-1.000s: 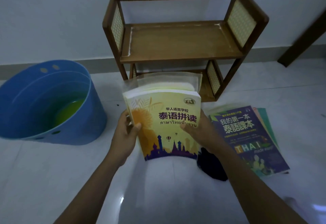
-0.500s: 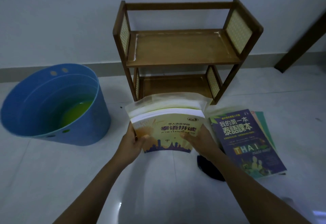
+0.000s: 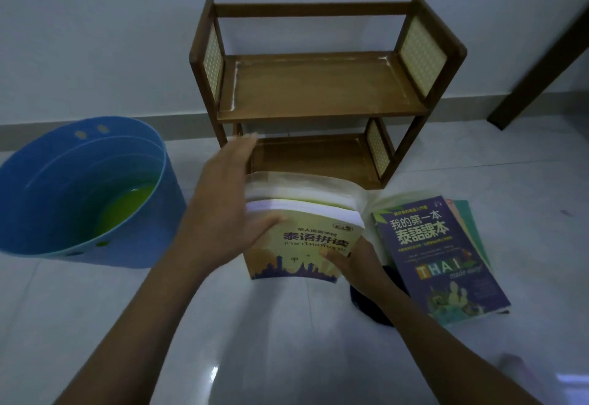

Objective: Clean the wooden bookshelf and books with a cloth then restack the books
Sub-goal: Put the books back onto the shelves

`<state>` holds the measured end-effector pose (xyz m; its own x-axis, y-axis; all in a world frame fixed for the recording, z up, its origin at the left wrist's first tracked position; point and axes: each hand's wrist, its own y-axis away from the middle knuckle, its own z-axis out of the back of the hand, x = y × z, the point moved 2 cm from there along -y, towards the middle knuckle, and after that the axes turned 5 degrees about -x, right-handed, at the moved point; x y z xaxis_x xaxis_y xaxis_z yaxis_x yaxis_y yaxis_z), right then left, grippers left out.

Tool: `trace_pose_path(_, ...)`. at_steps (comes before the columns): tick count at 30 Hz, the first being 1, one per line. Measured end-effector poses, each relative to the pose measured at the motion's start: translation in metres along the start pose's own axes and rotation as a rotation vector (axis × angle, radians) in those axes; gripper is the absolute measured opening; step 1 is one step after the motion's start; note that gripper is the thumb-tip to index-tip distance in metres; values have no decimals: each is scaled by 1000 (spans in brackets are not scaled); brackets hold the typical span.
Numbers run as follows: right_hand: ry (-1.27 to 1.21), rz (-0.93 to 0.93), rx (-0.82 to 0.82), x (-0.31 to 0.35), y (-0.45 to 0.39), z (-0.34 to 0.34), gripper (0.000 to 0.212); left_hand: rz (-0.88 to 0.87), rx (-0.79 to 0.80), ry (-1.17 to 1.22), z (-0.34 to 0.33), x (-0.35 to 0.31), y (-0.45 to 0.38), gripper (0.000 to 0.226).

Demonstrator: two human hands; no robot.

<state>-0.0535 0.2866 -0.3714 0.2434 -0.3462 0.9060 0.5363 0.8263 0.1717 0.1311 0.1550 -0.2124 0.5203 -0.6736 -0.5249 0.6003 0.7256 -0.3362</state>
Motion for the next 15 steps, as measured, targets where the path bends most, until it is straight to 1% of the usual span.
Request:
trace_pose_path(1, 4, 1, -2, -1, 0, 0, 31, -89, 78, -141, 1, -14, -13, 117)
trace_pose_path(2, 5, 4, -6, -1, 0, 0, 31, -127, 213, -267, -5, -21, -24, 119)
trace_pose_path(3, 4, 10, -13, -1, 0, 1, 32, -140, 368, -370, -14, -25, -32, 114)
trace_pose_path(4, -2, 14, -22, -1, 1, 1, 33, -130, 513, -442, -24, -25, -38, 99)
trace_pose_path(5, -12, 13, -29, 0, 2, 1, 35, -128, 607, -487, -32, -24, -41, 76)
trace_pose_path(6, -29, 4, -35, 0, 2, 1, 36, -138, 641, -491, -35, -22, -41, 56)
trace_pose_path(7, -44, -4, -36, 1, 2, 0, 38, -154, 623, -458, -36, -18, -40, 44)
trace_pose_path(8, -65, -12, -35, 0, 2, 2, 43, -160, 583, -409, -34, -12, -37, 39)
trace_pose_path(9, -85, -17, -35, 0, 0, 5, 53, -147, 533, -343, -29, -3, -34, 37)
trace_pose_path(10, -113, -32, -48, -4, -3, 10, 67, -100, 481, -250, -23, 8, -29, 38)
trace_pose_path(11, -149, -70, -59, -10, -4, 15, 83, -17, 430, -117, -15, 19, -23, 41)
trace_pose_path(12, -236, -125, -54, -15, -4, 19, 95, 96, 370, 64, -7, 30, -15, 45)
trace_pose_path(13, -355, -165, -27, -19, -4, 21, 100, 220, 304, 264, 0, 39, -7, 48)
trace_pose_path(14, -449, -179, 11, -20, -3, 22, 96, 336, 244, 450, 3, 48, 2, 53)
trace_pose_path(15, -491, -165, 42, -18, -4, 24, 86, 420, 208, 609, 2, 55, 10, 58)
